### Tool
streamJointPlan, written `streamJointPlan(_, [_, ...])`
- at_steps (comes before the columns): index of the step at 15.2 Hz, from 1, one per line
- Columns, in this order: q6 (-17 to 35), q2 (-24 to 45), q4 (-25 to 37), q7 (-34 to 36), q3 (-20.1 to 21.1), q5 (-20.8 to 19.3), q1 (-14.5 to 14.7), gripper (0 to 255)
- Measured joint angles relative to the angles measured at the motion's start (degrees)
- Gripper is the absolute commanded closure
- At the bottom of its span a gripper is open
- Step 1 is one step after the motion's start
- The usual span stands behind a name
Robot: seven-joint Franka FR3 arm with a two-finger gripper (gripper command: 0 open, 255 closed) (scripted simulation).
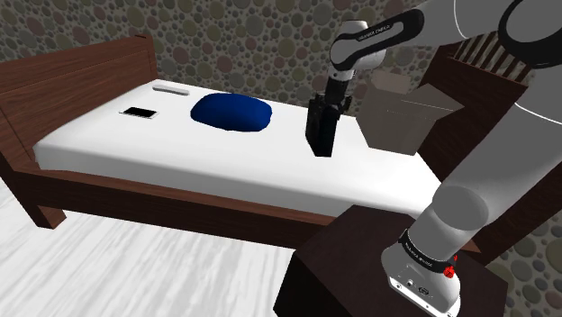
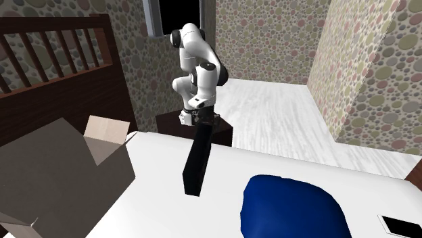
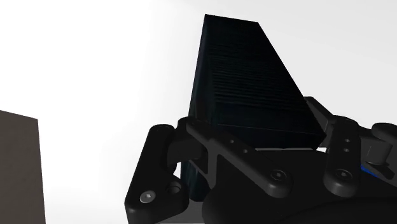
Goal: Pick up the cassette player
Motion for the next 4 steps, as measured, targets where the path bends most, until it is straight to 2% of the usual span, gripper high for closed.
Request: streamJointPlan(4, [-2.85, -1.09, 1.75, 0.07, 0.08, -0.05, 0.08, 255])
